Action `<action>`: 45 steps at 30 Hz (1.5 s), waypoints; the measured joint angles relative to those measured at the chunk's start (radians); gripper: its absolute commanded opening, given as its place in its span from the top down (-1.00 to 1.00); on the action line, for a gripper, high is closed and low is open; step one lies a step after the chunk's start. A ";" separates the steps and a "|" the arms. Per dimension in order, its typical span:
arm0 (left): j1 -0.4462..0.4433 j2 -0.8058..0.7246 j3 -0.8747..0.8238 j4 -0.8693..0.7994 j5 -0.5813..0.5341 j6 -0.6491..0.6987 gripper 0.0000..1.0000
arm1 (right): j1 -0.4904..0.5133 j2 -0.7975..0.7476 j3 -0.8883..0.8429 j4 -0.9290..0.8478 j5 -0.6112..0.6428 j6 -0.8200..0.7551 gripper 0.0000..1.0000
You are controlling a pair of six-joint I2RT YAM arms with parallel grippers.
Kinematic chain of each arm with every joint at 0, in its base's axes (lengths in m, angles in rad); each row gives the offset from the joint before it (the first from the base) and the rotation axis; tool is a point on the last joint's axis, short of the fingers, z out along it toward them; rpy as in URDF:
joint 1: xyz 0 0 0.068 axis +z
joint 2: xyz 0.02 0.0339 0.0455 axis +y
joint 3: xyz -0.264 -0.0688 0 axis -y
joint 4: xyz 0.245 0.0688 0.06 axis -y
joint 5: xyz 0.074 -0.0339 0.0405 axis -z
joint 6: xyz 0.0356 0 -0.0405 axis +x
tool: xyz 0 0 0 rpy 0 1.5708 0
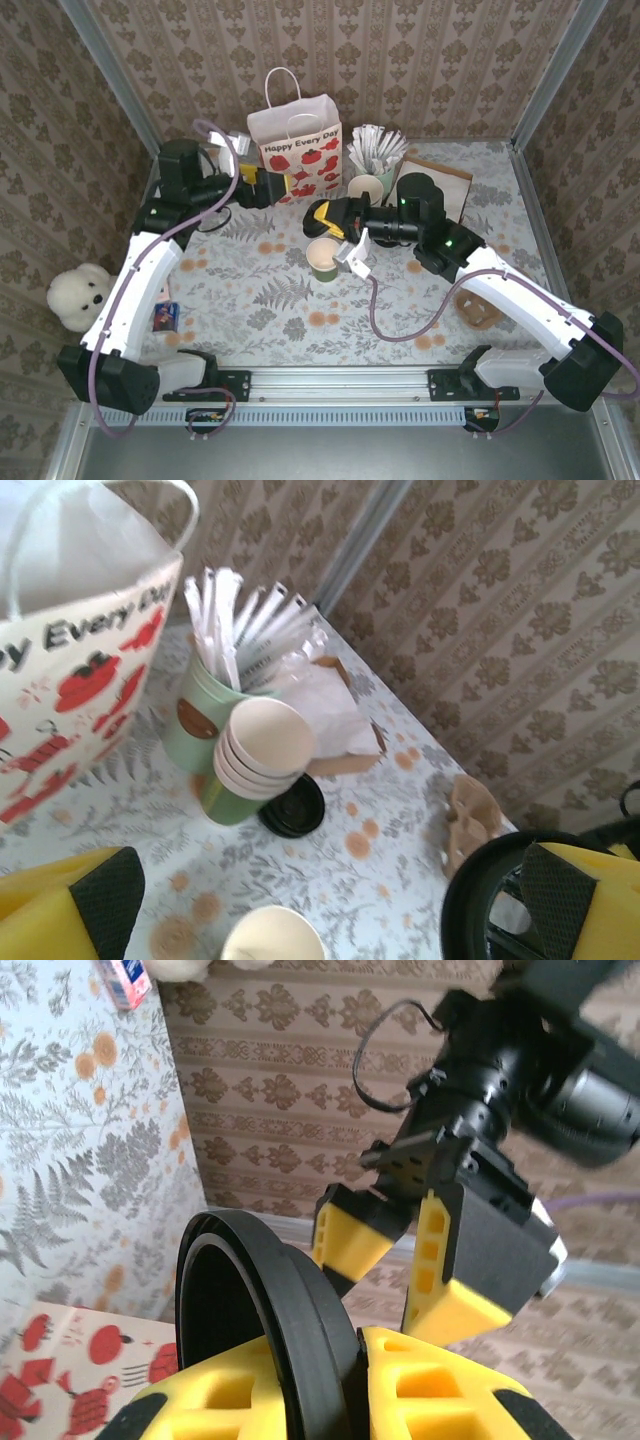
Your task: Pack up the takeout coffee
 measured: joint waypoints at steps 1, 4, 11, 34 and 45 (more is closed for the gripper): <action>0.000 0.010 0.013 -0.024 0.021 0.015 -1.00 | 0.000 0.000 0.000 -0.003 -0.010 -0.040 1.00; -0.001 0.022 0.028 -0.087 0.094 0.076 -1.00 | 0.000 0.000 0.000 -0.016 -0.040 -0.132 1.00; -0.038 0.019 0.051 -0.243 0.194 0.277 -1.00 | 0.001 0.005 0.045 -0.145 -0.135 -0.216 1.00; -0.135 0.129 0.261 -0.662 0.209 0.696 -0.25 | 0.022 0.089 0.154 -0.288 -0.272 -0.237 1.00; -0.135 0.177 0.298 -0.790 0.237 0.815 -0.10 | 0.034 0.088 0.161 -0.288 -0.272 -0.237 1.00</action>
